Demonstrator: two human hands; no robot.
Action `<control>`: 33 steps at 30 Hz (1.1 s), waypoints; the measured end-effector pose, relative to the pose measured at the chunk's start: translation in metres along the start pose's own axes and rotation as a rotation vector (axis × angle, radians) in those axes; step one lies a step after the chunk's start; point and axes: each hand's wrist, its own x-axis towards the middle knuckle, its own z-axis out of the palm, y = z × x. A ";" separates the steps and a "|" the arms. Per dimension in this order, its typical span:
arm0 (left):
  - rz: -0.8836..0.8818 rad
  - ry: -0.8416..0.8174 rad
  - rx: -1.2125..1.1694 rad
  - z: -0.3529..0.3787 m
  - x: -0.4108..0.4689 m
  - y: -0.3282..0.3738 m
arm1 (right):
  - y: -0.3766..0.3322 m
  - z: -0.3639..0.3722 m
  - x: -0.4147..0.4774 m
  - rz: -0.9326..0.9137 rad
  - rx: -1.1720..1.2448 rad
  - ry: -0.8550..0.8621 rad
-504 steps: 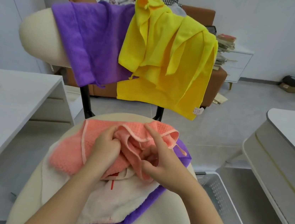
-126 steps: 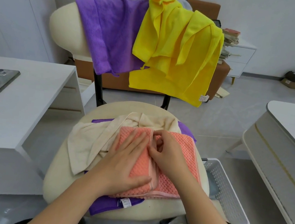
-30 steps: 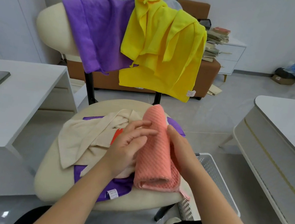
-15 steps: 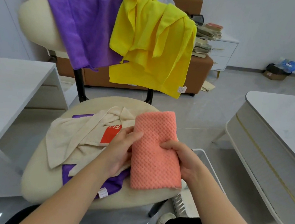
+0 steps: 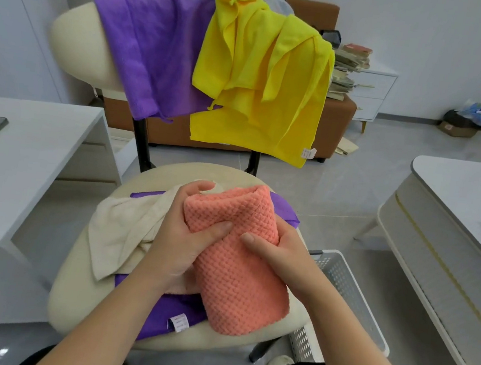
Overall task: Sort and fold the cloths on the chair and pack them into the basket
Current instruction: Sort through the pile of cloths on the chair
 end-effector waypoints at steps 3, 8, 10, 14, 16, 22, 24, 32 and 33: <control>0.062 -0.118 0.046 -0.006 0.000 0.006 | -0.002 -0.002 0.001 -0.032 0.002 -0.008; 0.054 -0.227 0.090 -0.011 -0.002 0.010 | 0.001 -0.007 0.001 0.002 0.075 -0.056; 0.042 -0.200 0.156 -0.017 0.000 0.008 | 0.003 -0.007 0.003 0.011 0.052 0.009; 0.019 -0.162 0.267 -0.025 0.005 0.001 | 0.004 -0.004 0.004 0.020 0.005 0.032; 0.007 -0.159 0.233 -0.025 0.005 0.000 | 0.005 -0.004 0.005 0.040 0.021 0.010; -0.169 -0.025 0.115 -0.017 0.006 -0.008 | 0.007 -0.011 0.013 0.186 0.038 -0.049; -0.349 0.004 -0.098 -0.010 0.007 -0.010 | 0.009 -0.012 0.018 0.171 0.077 0.065; -0.522 -0.211 0.013 0.008 0.001 -0.022 | 0.018 -0.008 0.030 0.218 0.444 0.434; -0.516 -0.167 0.025 0.008 0.003 -0.021 | 0.018 -0.008 0.030 0.232 0.474 0.428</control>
